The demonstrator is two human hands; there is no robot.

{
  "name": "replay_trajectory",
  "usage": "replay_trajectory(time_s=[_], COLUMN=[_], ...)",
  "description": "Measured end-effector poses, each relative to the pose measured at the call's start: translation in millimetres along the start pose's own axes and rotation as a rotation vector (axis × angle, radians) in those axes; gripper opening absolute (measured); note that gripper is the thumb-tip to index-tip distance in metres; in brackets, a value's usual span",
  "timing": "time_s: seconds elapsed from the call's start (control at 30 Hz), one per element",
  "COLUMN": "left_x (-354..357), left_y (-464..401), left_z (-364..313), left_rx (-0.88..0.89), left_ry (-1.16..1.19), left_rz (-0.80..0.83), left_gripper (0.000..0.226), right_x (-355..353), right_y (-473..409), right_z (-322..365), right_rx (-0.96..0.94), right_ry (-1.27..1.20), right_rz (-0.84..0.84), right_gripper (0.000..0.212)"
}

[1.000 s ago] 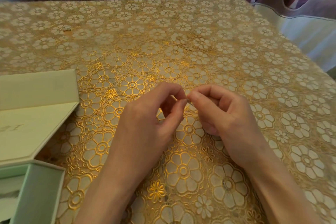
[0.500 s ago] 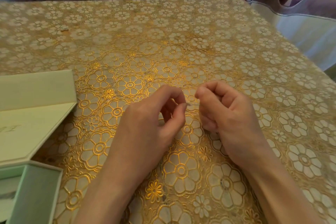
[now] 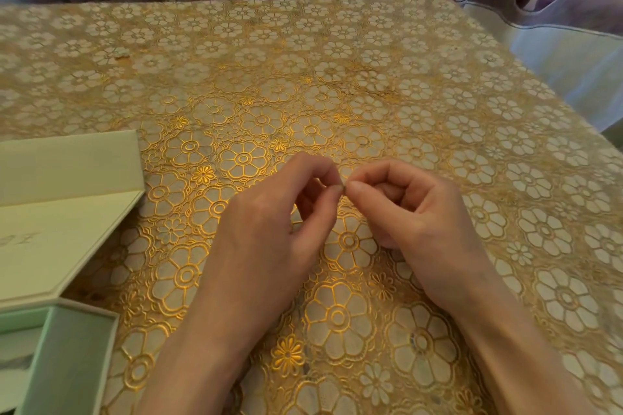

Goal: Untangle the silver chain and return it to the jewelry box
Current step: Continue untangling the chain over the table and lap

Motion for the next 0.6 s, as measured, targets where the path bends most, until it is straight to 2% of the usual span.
replay_trajectory(time_s=[0.23, 0.6], left_x=[3.4, -1.5], left_y=[0.5, -0.3], left_z=[0.8, 5.4], left_rx=[-0.013, -0.051], left_ry=[-0.001, 0.001], left_rz=[0.008, -0.025], left_gripper=[0.005, 0.003], right_x=[-5.8, 0.7], right_y=[-0.5, 0.5], right_z=[-0.6, 1.2], right_rx=[0.007, 0.007], right_ry=[-0.035, 0.013], right_rz=[-0.055, 0.002], right_gripper=[0.010, 0.007])
Point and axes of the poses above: each hand's wrist, its own y-axis away from the middle knuckle, its own x-axis out of the palm, z = x × y, the point moved 10 cm from there along -y, towards the middle knuckle, and after that the axes turned 13 degrees about -y, right-handed, at the moved point
